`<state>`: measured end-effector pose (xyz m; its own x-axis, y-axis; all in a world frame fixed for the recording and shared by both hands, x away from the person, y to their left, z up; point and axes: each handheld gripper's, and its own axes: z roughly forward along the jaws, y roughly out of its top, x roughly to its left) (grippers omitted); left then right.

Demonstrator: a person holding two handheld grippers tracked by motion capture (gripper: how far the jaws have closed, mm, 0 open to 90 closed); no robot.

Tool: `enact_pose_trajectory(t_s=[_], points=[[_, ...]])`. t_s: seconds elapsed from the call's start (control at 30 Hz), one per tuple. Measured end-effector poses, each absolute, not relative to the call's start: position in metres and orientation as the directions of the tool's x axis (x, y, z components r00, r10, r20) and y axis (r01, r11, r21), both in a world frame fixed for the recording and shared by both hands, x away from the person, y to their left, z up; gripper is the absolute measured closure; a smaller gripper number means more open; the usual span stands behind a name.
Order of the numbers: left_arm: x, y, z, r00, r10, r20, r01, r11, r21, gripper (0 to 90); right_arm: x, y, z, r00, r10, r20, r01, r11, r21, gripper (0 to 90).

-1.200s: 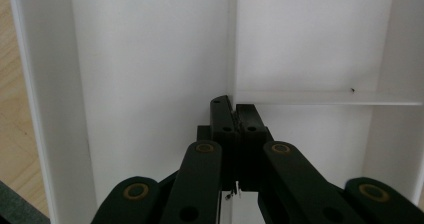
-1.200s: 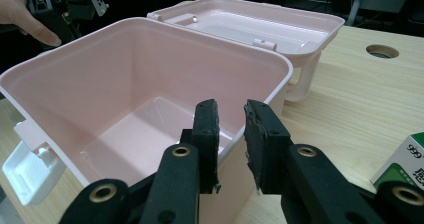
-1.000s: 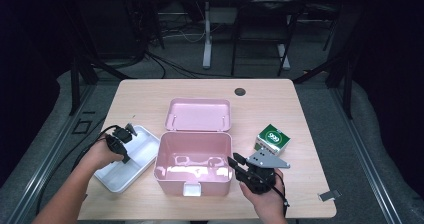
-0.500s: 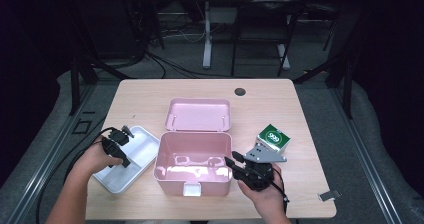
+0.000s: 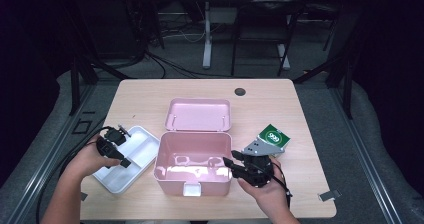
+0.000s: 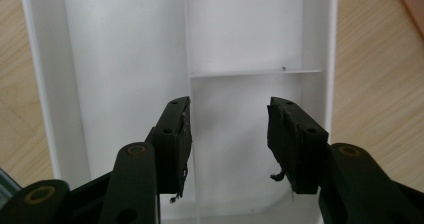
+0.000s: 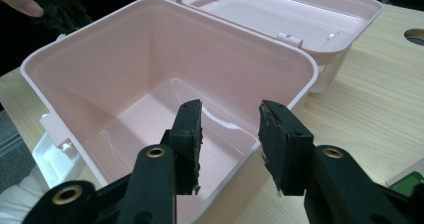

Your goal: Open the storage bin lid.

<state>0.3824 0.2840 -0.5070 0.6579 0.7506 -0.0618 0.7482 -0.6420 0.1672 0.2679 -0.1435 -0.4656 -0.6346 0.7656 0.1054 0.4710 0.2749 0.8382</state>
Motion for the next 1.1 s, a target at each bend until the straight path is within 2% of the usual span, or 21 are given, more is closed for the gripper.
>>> enact_pose_trajectory(t_s=[0.17,0.33,0.4,0.57,0.73,0.83,1.0,1.1], points=[[0.381,0.285,-0.505,0.661,0.747,-0.066,0.745,-0.644,0.174,51.3,0.273,-0.139,-0.465,-0.659,0.746,0.099,0.481,0.317,0.817,58.5],[0.382,0.288,-0.505,0.656,0.752,-0.055,0.748,-0.639,0.179,51.1,0.281,-0.132,-0.457,-0.713,0.696,0.083,0.485,0.404,0.775,59.1],[0.382,0.288,-0.505,0.655,0.754,-0.054,0.749,-0.638,0.177,51.0,0.283,-0.129,-0.452,-0.707,0.706,0.034,0.49,0.454,0.744,58.7],[0.381,0.292,-0.504,0.658,0.751,-0.053,0.746,-0.641,0.181,50.8,0.29,-0.124,-0.445,-0.766,0.642,0.03,0.472,0.531,0.704,59.5],[0.381,0.293,-0.503,0.658,0.751,-0.052,0.746,-0.641,0.183,51.1,0.299,-0.118,-0.437,-0.806,0.591,-0.021,0.448,0.633,0.632,59.0],[0.381,0.293,-0.503,0.66,0.749,-0.057,0.745,-0.641,0.185,51.5,0.306,-0.115,-0.434,-0.829,0.559,-0.013,0.442,0.669,0.598,59.0],[0.382,0.295,-0.505,0.651,0.754,-0.086,0.753,-0.628,0.195,52.2,0.317,-0.105,-0.436,-0.867,0.498,-0.025,0.425,0.765,0.483,52.1],[0.383,0.296,-0.506,0.652,0.753,-0.091,0.753,-0.63,0.188,52.3,0.32,-0.096,-0.437,-0.883,0.467,-0.051,0.407,0.815,0.413,51.3]])
